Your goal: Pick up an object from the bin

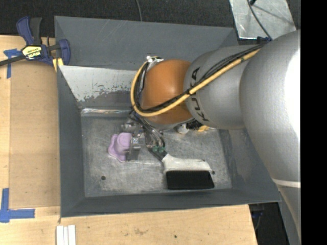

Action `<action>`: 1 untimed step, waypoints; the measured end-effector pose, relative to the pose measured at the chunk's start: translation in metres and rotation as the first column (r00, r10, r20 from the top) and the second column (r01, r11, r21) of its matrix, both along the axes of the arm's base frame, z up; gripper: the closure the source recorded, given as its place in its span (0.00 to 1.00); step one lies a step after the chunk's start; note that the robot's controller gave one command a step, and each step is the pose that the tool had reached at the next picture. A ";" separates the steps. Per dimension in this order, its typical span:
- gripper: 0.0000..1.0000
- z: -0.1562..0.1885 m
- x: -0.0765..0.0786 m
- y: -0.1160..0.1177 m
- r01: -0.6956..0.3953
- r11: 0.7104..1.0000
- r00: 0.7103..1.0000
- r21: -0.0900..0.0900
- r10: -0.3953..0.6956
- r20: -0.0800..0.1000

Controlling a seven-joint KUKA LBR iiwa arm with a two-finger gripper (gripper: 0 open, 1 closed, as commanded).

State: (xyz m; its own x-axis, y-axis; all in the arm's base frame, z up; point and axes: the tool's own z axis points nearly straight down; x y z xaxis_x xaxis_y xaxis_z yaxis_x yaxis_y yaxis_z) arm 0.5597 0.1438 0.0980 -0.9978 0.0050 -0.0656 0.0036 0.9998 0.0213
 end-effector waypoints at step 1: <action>1.00 -0.004 0.000 -0.001 0.003 1.000 1.000 -0.001 -0.003 0.002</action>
Offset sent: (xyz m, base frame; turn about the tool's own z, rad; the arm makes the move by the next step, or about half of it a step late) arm 0.0123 -0.0019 0.0282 -0.0024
